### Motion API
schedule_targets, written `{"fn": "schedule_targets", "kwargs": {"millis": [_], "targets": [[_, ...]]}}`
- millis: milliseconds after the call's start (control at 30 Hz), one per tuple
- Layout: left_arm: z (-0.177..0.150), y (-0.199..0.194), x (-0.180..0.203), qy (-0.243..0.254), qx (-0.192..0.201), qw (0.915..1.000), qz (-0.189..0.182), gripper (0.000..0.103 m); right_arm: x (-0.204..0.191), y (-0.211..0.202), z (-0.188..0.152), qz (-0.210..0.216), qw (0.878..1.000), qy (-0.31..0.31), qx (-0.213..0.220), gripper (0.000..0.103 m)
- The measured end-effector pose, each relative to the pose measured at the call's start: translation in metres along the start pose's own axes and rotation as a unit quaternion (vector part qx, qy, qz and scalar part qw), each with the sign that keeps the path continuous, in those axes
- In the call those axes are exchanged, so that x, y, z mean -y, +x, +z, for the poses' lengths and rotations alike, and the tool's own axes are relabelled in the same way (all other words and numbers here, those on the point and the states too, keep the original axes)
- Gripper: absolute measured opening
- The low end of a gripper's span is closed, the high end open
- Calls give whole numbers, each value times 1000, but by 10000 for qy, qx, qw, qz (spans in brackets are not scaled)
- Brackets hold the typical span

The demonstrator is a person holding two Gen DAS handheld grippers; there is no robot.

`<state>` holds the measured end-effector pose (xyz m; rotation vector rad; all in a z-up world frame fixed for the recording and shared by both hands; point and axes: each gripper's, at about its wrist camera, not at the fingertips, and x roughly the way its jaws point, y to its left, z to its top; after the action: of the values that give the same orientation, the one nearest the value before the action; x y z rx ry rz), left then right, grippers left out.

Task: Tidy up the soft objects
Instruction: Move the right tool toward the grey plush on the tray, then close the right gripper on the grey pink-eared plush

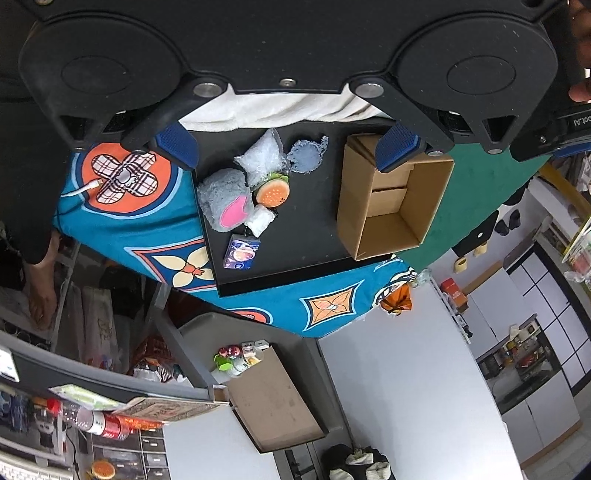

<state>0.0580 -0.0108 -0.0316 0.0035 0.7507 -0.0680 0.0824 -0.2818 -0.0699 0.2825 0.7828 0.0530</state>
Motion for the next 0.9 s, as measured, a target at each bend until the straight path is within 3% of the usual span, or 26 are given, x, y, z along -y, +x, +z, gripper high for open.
{"fn": "schedule_targets", "kwargs": {"millis": [500, 900], "targets": [[8, 62, -27, -94, -251, 9994, 200, 102, -13, 59, 7, 59, 9994, -184, -277, 103], [19, 106, -40, -62, -448, 9988, 183, 100, 8, 92, 17, -119, 9997, -19, -194, 101]]}}
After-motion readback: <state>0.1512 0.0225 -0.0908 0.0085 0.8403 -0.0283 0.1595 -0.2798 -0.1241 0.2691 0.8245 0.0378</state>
